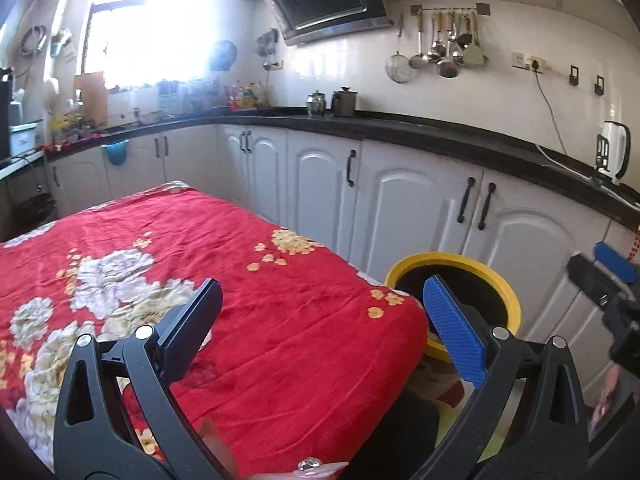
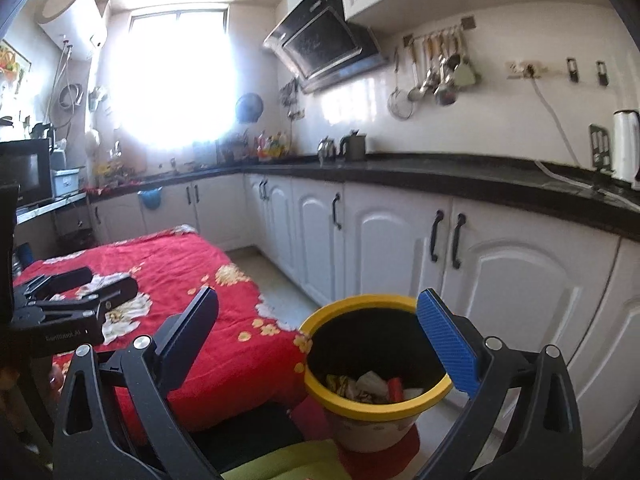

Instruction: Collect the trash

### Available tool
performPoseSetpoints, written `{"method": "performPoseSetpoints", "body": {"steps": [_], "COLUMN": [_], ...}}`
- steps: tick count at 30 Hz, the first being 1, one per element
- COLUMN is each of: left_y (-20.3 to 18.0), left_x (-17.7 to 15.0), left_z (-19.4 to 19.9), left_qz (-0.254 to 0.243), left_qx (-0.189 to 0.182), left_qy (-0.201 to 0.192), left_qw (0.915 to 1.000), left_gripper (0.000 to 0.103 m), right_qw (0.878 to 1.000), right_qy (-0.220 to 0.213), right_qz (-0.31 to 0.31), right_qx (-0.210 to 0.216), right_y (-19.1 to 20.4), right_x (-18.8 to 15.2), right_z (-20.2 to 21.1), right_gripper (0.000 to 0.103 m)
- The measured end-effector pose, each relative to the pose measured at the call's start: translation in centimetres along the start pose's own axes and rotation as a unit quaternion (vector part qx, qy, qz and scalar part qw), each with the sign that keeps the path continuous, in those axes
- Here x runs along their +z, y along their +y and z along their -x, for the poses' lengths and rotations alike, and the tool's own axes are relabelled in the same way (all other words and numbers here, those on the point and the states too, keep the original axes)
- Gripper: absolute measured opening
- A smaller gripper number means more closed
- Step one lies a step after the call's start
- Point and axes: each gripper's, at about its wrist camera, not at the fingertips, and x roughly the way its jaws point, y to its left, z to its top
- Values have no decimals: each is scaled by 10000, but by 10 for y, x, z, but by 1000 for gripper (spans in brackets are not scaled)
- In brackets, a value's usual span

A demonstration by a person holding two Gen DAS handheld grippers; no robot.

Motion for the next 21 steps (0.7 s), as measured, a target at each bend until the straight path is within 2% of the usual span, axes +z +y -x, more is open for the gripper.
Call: {"method": "performPoseSetpoints", "body": {"steps": [7,12,21], "left_y": [-1,-2,-2], "left_x": [-4,-9,-14], "left_z": [14,25,20], "left_qz": [33,-11,41], "left_qx": [31,70,105], "left_qy": [-380,-664,-635], "left_qw": [9993,9978,9979], "left_gripper": [92,92,92], "right_qw": [9993,9968,9961], "right_qy": [-354,-766,-775], "right_qz": [50,93,326], "right_qx": [-133,-209,-254], "right_y": [7,10,21], "right_x": [-5,-7,-20], "right_z": [16,24,14], "right_gripper": [97,97,97]}}
